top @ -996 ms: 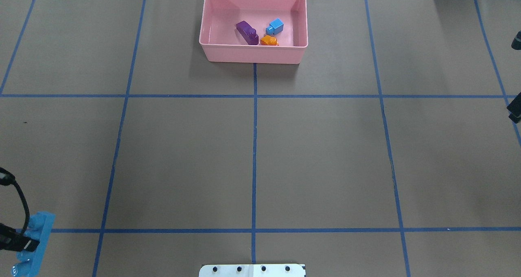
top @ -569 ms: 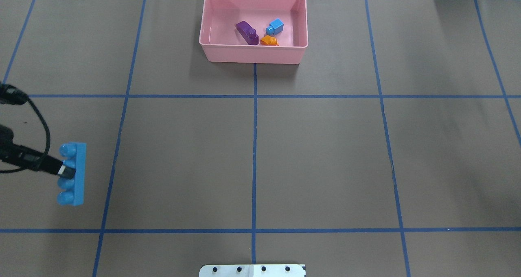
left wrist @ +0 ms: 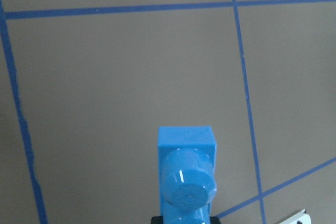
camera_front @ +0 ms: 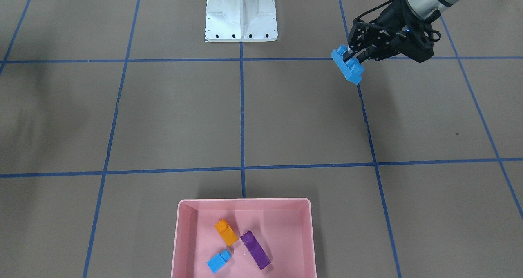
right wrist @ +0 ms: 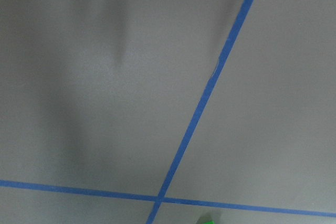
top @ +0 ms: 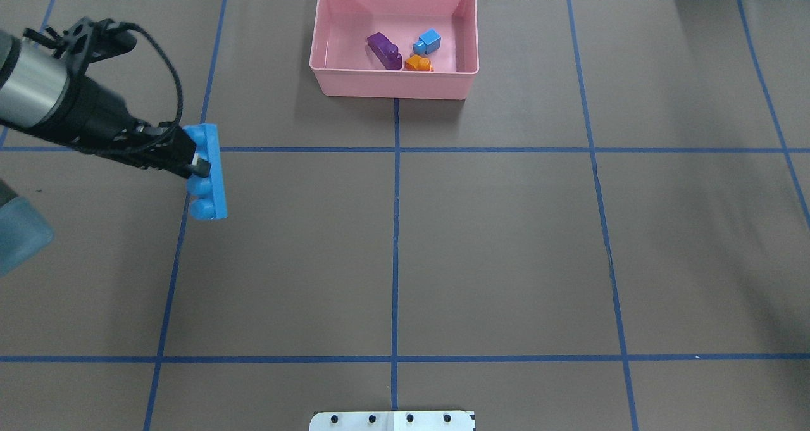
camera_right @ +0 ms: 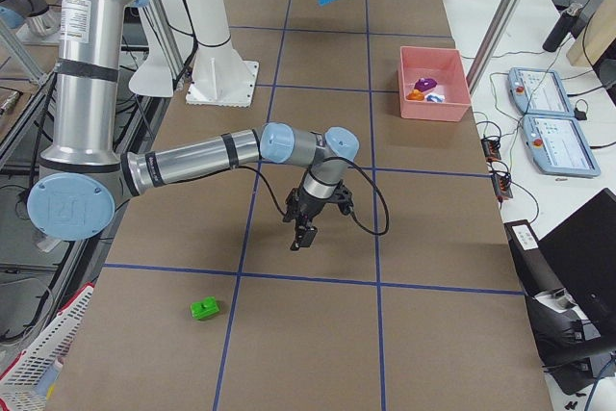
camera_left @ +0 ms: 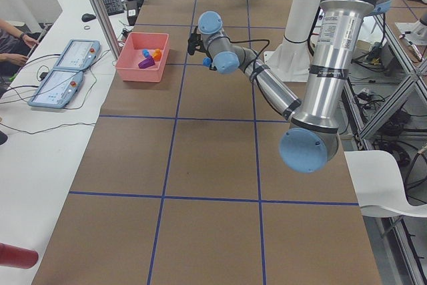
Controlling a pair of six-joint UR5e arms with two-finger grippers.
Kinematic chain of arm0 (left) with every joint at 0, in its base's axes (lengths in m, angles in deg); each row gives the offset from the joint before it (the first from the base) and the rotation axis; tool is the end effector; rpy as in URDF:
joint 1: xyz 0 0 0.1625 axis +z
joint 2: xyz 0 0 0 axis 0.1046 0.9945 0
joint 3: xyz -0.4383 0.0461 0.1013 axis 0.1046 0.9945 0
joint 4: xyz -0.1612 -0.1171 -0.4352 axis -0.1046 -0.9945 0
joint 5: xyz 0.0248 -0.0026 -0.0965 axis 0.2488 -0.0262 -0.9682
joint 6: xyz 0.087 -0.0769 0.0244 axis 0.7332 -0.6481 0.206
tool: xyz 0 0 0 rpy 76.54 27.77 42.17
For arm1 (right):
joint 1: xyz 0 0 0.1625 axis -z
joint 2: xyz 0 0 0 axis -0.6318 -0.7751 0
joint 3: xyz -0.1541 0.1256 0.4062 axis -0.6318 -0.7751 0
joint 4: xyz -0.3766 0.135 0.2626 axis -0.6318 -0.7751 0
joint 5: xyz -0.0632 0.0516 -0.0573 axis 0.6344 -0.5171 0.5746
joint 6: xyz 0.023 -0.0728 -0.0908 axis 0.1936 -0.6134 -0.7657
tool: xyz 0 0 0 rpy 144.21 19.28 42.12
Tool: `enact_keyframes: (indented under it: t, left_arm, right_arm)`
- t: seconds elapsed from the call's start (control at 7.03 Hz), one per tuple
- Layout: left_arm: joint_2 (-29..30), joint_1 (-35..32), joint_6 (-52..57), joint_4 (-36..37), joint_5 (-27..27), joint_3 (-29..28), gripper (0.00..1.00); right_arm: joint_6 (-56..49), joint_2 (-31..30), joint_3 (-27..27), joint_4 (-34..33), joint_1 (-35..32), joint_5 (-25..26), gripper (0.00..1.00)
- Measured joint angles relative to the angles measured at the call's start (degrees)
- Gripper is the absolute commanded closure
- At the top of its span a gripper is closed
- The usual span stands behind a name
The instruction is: Put all blocks into box
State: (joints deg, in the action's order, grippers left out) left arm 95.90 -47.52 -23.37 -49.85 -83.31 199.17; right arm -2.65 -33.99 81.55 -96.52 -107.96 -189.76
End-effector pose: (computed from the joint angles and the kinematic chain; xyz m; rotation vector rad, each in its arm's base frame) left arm 0.3181 -0.5046 0.2239 0.0828 1.2370 0.0890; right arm -0.0977 -0.4537 0.6325 -0.3032 -0.4984 -0.4114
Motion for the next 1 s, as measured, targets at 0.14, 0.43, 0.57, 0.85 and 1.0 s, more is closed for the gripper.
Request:
enact_keyframes:
  t: [0.14, 0.43, 0.57, 0.85, 1.0]
  left_arm:
    - [4.43, 0.08, -1.91, 0.03, 1.04, -3.51, 1.00]
    - [10.78, 0.32, -5.18, 0.00, 2.30, -7.88, 1.00]
    - [12.53, 0.90, -5.92, -0.03, 3.85, -9.23, 1.00]
    - [14.25, 2.12, -6.52, 0.03, 5.54, -10.31, 1.00]
    - [14.67, 2.65, -6.88, 0.04, 6.07, -10.46, 1.00]
  right_arm:
    - [-0.17, -0.95, -0.46, 0.24, 0.02, 0.08, 0.00]
    - [-1.43, -5.71, -0.77, 3.87, 0.46, 0.04, 0.00]
    - [-1.79, -9.31, -1.25, 8.34, 1.11, -0.06, 0.00]
    - [-1.94, -16.96, -4.91, 21.55, 2.03, -0.37, 0.00]
    - [-1.93, -19.12, -8.63, 28.44, 2.26, -0.94, 0.00]
